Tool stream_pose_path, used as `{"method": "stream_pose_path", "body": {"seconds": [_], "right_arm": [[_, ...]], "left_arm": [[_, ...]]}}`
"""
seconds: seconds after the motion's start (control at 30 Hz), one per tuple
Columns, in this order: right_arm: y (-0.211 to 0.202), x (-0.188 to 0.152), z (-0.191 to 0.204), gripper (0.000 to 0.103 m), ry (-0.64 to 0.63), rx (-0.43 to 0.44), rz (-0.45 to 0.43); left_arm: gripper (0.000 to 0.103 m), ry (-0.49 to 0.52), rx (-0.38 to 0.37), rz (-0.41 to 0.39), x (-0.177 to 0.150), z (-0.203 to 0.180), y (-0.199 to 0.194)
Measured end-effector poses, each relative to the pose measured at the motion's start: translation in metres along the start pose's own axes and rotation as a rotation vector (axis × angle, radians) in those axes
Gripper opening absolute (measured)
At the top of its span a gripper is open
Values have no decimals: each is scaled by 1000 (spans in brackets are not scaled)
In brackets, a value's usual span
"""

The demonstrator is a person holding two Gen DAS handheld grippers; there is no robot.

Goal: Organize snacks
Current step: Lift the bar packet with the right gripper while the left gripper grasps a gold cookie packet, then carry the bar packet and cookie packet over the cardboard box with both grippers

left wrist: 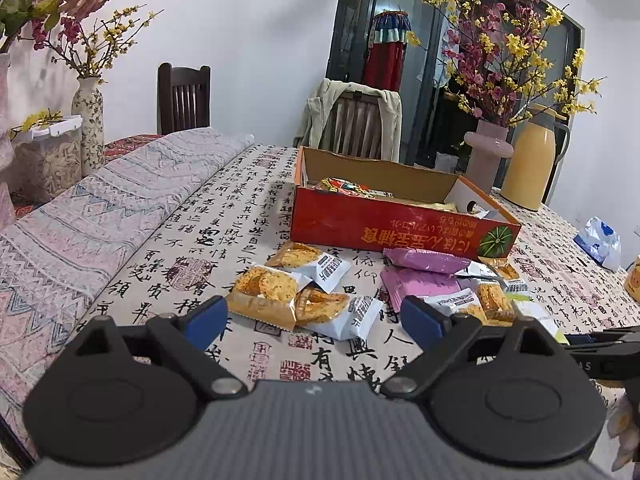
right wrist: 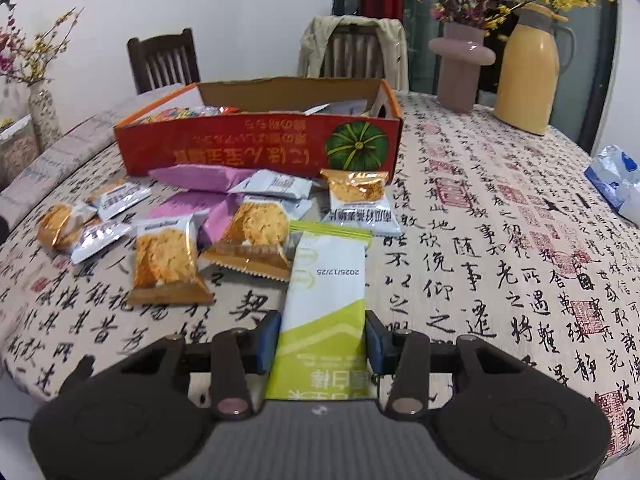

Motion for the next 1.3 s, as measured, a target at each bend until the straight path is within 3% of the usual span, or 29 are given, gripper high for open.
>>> {"method": "stream_pose_path", "body": {"seconds": [0.2,0.37,0.57,0.77,0.83,0.87,0.97,1.3], "right_arm": [[-3,-4,-1,36,5,6,-34],[-12,-10,-10,34,54,-11,-106],[-11,-9,-18,34,102,19,-152],[-15,1,-24,34,110,23,-194],[-15,6,-25,34,115,27,-204],[-15,8,-26,34,119,31,-208],[-13,12,-24,34,117,43,-215],[-9,30,-21,34,103,65,-245]], "left_arm": [[98,-6,15,4,1,7,2],[99,-3,75,29,9,22,14],[103,1,161,100,20,42,45],[103,3,187,172,22,54,80],[99,-1,183,201,20,56,90],[92,-3,179,216,18,57,94],[58,-20,153,249,12,59,102],[50,3,137,202,19,56,94]]}}
Point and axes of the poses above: each gripper's, at about its wrist camera, not at the fingertips, and y roughly the way its jaws point, z to its left, x to its top, the point moved 6 cm from there along y, roughly the way its jaws point, and after that the axes turned 13 degrees about -x, right-handed, at the moved point
